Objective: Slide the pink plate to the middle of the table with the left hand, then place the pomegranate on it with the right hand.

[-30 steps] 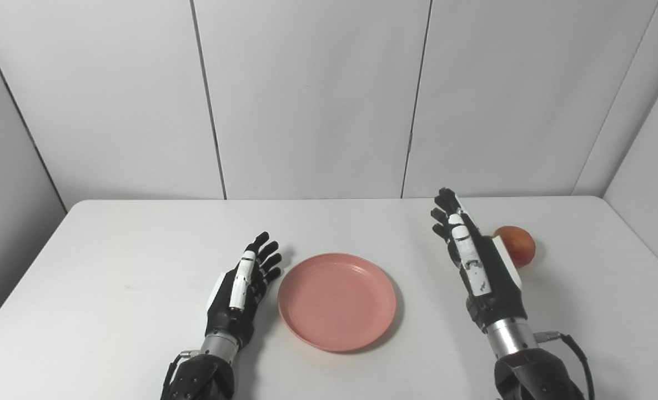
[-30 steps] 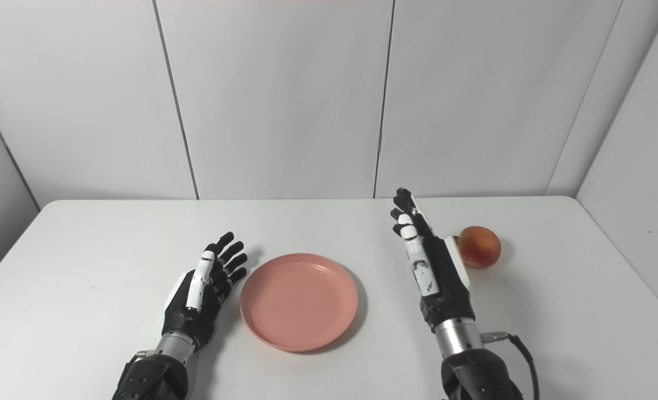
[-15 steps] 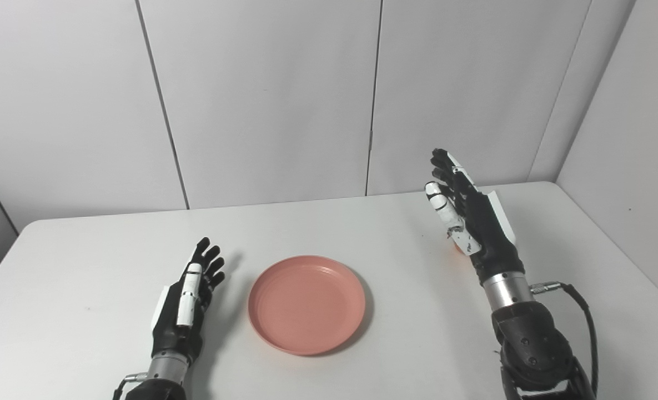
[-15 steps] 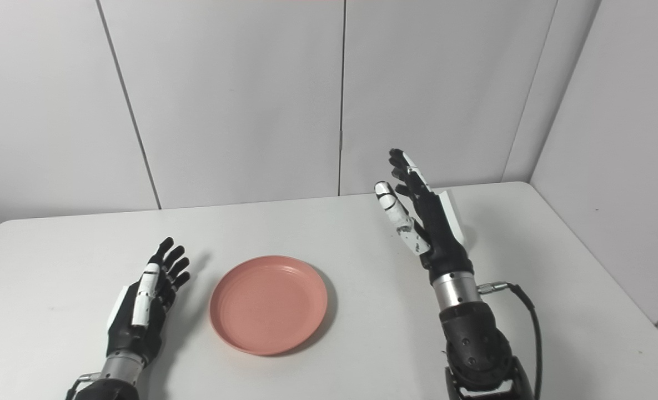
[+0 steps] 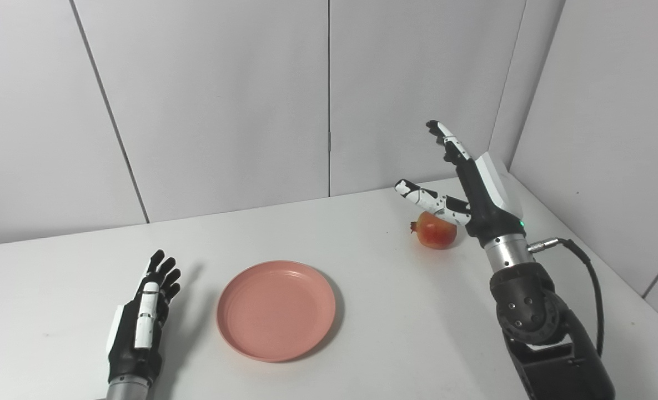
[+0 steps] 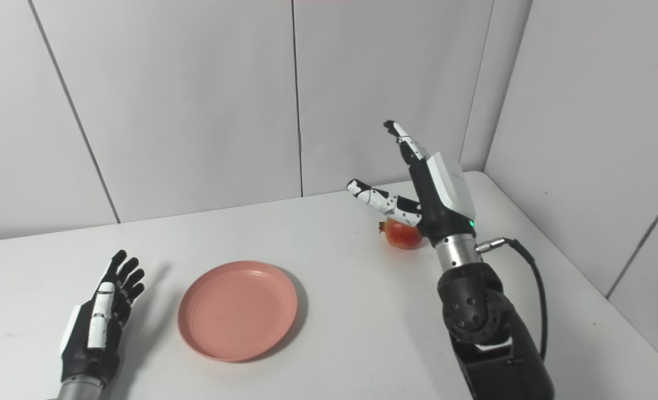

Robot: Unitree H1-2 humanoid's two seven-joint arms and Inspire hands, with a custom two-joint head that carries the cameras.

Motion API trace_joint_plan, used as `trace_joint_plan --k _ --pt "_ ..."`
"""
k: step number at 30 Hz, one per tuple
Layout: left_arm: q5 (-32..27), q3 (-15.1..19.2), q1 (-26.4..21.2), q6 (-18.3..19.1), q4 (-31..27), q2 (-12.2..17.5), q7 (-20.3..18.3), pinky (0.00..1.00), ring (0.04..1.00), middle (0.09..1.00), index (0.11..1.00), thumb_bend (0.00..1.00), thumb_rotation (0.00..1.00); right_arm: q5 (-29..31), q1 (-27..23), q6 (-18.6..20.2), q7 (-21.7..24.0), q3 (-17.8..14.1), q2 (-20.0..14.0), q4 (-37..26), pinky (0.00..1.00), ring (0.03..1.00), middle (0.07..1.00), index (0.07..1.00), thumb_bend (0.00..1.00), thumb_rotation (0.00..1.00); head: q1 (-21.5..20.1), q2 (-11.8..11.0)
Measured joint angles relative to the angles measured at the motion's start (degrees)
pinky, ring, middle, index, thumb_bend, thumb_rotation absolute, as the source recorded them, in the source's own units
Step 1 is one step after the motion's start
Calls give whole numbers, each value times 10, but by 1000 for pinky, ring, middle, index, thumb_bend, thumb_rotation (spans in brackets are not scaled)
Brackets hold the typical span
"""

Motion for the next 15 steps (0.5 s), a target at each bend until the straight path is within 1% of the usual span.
trace_joint_plan --k 3,6,10,15 --pt "0 0 0 0 0 1 0 938 931 941 925 348 1000 -9 -7 10 6 -3 -8 6 785 874 903 905 812 530 -6 4" --pt "-1 0 0 0 0 1 0 941 930 937 921 348 1000 -15 -18 20 21 -3 -18 19 789 881 912 914 851 467 -11 4" --pt "-9 3 0 5 -1 2 -2 946 930 936 921 346 1000 -21 -30 50 59 3 -41 29 769 880 923 927 892 419 -13 5" --pt "-15 5 1 20 -4 2 -7 934 918 929 916 341 1000 -33 -32 53 83 14 -59 53 752 864 915 923 916 384 -18 10"
